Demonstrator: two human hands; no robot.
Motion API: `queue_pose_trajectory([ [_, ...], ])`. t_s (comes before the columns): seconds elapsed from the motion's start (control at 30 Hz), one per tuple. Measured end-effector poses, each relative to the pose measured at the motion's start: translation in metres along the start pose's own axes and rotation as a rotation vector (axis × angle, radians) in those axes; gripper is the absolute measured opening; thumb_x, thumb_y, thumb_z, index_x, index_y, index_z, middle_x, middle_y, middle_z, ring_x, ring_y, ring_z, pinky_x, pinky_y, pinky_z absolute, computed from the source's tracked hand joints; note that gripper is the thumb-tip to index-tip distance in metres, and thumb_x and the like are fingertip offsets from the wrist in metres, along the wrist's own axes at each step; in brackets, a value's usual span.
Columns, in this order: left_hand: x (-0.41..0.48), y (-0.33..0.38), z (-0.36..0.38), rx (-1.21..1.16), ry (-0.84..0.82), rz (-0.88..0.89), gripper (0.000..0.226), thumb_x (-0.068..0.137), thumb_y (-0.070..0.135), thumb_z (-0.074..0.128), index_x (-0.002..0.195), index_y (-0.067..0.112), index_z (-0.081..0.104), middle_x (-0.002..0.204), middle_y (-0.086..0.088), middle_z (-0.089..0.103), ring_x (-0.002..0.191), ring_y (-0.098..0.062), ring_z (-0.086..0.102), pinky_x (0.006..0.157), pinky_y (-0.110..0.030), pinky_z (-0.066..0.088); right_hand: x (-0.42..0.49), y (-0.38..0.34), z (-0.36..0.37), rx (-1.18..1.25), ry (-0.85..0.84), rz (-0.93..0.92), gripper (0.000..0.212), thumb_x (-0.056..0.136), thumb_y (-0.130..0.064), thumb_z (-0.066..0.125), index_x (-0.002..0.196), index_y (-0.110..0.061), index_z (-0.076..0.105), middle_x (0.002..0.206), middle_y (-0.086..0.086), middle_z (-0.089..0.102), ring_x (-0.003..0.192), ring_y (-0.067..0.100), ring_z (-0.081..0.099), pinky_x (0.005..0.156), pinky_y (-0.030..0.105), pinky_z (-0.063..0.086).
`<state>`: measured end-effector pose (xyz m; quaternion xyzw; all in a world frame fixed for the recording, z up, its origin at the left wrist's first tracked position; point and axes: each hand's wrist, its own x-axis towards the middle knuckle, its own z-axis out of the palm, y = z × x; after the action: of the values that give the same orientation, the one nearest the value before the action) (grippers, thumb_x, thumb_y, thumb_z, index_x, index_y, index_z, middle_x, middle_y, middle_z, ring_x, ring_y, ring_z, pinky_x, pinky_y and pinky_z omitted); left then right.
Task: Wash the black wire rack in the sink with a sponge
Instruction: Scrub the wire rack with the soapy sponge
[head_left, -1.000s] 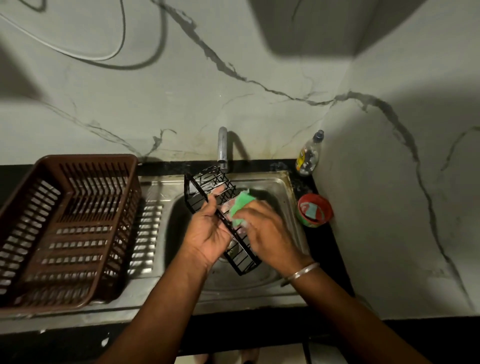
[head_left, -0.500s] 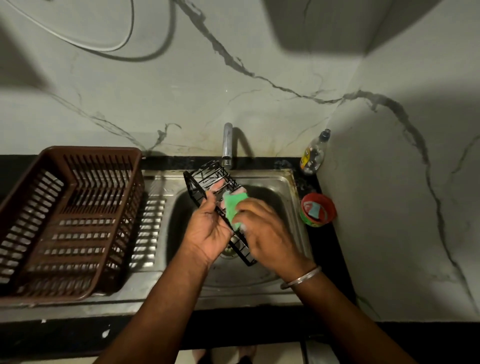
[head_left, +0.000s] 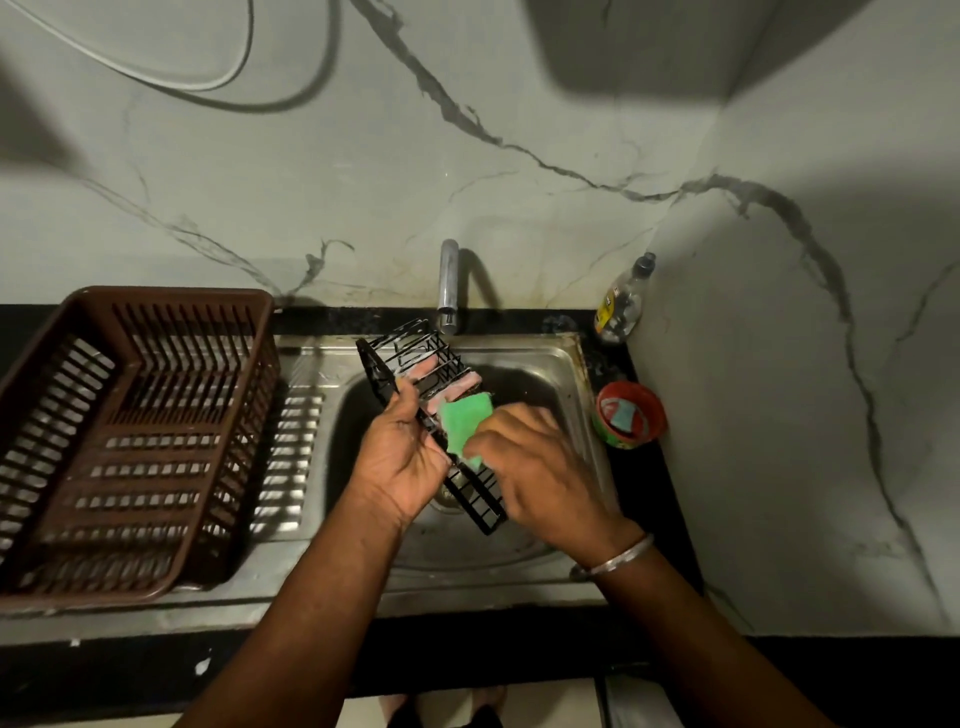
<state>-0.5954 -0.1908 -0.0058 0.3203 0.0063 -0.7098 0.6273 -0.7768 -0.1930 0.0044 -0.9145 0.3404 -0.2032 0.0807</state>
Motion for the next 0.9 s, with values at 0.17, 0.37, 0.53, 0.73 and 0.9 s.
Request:
queue_pose_trajectory([
  [0.17, -0.002, -0.003, 0.001, -0.01, -0.003, -0.027, 0.052, 0.115, 0.039, 0.036, 0.159, 0.012, 0.045, 0.136, -0.034, 0.066, 0.118, -0.045, 0.072, 0.096, -0.06, 0.06, 0.002, 0.01, -0.002, 0.017, 0.107, 0.158, 0.044, 0.083, 0.002, 0.058, 0.119, -0.019, 0.073, 0.108, -0.002, 0.064, 0.1, 0.023, 0.054, 0.084, 0.045, 0.047],
  [0.37, 0.003, -0.003, 0.001, 0.045, -0.003, -0.036, 0.052, 0.114, 0.042, 0.035, 0.159, 0.019, 0.045, 0.138, -0.03, 0.067, 0.121, -0.046, 0.07, 0.093, -0.068, 0.055, -0.002, 0.008, 0.0, 0.124, 0.16, 0.119, 0.021, 0.093, -0.007, 0.058, 0.105, -0.012, 0.075, 0.118, 0.006, 0.063, 0.111, 0.024, 0.057, 0.093, 0.043, 0.051],
  [0.53, 0.004, -0.003, -0.003, 0.011, -0.002, -0.026, 0.047, 0.114, 0.042, 0.034, 0.151, 0.019, 0.051, 0.135, -0.029, 0.069, 0.113, -0.047, 0.074, 0.088, -0.069, 0.058, -0.006, 0.006, 0.005, 0.151, 0.127, 0.028, 0.032, 0.088, 0.008, 0.053, 0.107, -0.004, 0.075, 0.113, 0.01, 0.069, 0.106, 0.029, 0.062, 0.09, 0.046, 0.053],
  [0.73, 0.002, -0.003, -0.002, -0.03, 0.013, -0.029, 0.051, 0.115, 0.04, 0.033, 0.16, 0.018, 0.045, 0.132, -0.029, 0.07, 0.11, -0.046, 0.075, 0.092, -0.068, 0.055, -0.012, 0.004, 0.0, 0.104, 0.097, -0.045, 0.035, 0.087, 0.004, 0.046, 0.104, -0.003, 0.076, 0.11, 0.011, 0.07, 0.105, 0.028, 0.063, 0.093, 0.043, 0.053],
  [0.9, 0.003, 0.003, -0.004, -0.052, 0.01, -0.009, 0.051, 0.115, 0.041, 0.032, 0.158, 0.017, 0.047, 0.13, -0.027, 0.072, 0.111, -0.045, 0.075, 0.084, -0.068, 0.06, -0.021, 0.009, 0.002, 0.125, 0.108, -0.004, 0.033, 0.089, 0.01, 0.05, 0.107, -0.003, 0.075, 0.113, 0.011, 0.069, 0.11, 0.029, 0.062, 0.094, 0.047, 0.053],
])
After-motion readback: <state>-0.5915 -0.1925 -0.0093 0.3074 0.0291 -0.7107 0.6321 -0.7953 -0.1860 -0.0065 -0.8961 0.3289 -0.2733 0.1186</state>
